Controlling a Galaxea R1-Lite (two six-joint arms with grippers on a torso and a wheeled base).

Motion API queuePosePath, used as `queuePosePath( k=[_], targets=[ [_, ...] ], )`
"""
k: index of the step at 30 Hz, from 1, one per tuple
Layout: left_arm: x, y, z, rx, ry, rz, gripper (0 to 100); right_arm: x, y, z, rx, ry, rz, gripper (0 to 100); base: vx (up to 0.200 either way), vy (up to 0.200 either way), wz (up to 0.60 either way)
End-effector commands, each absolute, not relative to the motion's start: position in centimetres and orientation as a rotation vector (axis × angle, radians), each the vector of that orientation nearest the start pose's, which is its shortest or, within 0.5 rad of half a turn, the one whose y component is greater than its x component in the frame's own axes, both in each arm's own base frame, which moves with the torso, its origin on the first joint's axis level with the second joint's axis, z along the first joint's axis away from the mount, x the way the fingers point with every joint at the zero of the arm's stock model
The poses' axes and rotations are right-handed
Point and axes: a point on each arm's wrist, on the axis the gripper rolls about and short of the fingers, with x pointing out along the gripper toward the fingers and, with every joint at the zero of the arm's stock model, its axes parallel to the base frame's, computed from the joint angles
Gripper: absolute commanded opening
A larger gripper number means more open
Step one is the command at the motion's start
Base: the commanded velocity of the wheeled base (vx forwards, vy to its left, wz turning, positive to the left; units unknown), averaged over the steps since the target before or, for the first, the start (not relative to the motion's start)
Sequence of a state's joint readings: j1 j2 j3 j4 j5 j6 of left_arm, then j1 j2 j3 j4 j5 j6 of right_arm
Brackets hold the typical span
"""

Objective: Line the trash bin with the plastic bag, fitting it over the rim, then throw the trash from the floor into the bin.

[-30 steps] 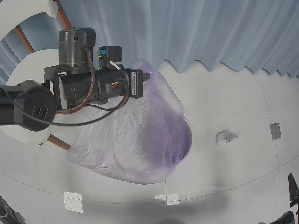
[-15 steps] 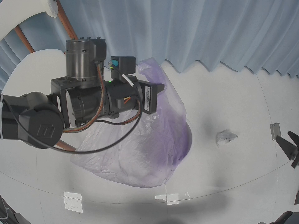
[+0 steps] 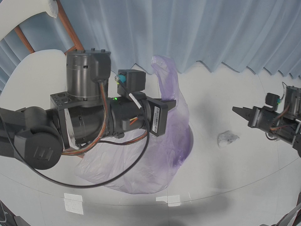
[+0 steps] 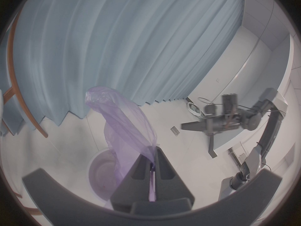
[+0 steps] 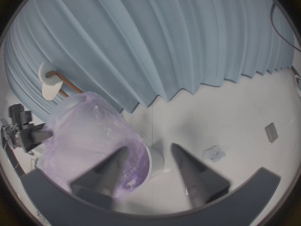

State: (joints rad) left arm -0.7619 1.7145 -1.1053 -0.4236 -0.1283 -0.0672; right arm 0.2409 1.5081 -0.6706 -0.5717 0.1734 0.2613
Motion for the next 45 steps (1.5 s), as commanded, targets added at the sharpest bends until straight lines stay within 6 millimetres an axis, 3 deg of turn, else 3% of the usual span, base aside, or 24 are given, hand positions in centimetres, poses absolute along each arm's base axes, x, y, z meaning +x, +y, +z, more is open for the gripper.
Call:
queuePosePath(
  k=[1,9,15,22,24,29,35,41,45],
  targets=[
    [21.4,-23.2,23.4,0.013,0.224,-0.938,0,38.0,12.7,11.4,0.271,0.342,0.469,0,0.0,0.0,0.0],
    [21.4,-23.2,23.3,0.016,0.226,-0.938,0,42.5,15.1,11.1,0.261,0.246,0.55,0,0.0,0.0,0.0],
    [21.3,-23.2,23.1,0.018,0.232,-0.938,0,43.6,17.0,11.2,0.248,0.202,0.646,0,0.0,0.0,0.0],
    [21.8,-23.0,23.3,0.011,0.221,-0.923,0,42.0,19.1,10.8,0.246,0.23,0.763,0,0.0,0.0,0.0],
    [22.1,-22.9,23.5,-0.005,0.194,-0.915,0,40.4,19.5,10.3,0.245,0.265,0.821,0,0.0,0.0,0.0],
    [23.2,-22.4,23.3,-0.006,0.193,-0.88,0,37.5,19.0,9.9,0.247,0.326,0.896,0,0.0,0.0,0.0],
    [24.4,-22.6,23.1,-0.008,0.195,-0.859,0,34.4,18.5,8.0,0.248,0.419,0.95,0,0.0,0.0,0.0],
    [26.4,-23.1,22.7,-0.011,0.195,-0.828,0,35.5,19.1,6.3,0.246,0.329,0.96,0,0.0,0.0,0.0],
    [28.7,-23.2,23.3,-0.028,0.163,-0.785,0,36.4,18.6,7.8,0.248,0.27,0.943,0,0.0,0.0,0.0]
  ],
)
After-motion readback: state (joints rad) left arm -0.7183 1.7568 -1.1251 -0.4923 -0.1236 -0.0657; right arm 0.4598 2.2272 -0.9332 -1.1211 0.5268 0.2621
